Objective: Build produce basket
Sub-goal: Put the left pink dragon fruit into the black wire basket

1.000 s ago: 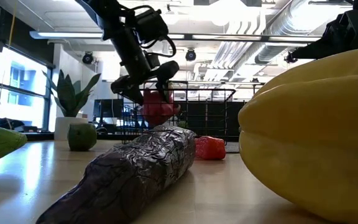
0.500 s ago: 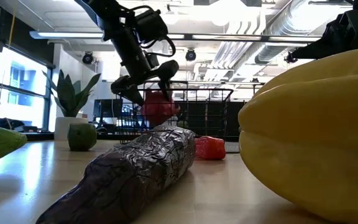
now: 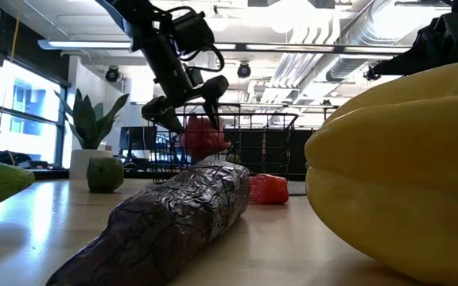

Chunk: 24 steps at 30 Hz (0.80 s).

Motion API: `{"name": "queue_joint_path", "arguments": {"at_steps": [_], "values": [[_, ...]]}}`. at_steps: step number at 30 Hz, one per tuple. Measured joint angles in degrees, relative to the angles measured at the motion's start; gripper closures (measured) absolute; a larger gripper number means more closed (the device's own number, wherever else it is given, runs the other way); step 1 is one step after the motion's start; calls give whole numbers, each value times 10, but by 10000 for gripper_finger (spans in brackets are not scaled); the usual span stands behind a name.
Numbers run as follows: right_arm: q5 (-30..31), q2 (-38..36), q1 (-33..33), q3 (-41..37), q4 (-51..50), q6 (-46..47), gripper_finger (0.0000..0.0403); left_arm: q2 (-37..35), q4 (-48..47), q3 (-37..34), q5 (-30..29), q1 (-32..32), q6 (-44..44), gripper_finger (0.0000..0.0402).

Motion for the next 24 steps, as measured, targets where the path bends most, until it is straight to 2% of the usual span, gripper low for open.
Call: {"name": "queue_joint_path", "arguments": {"at_steps": [8,10,16,24], "values": [[0,0,0,0,0,0,117,-23,-33,2,15,-9,1,2],[0,0,0,0,0,0,117,-26,-70,12,32,-7,9,2],[0,0,0,0,0,0,117,-29,-174,67,27,0,28,2],[0,0,0,0,0,0,117,-28,-202,73,94,19,19,2]]}}
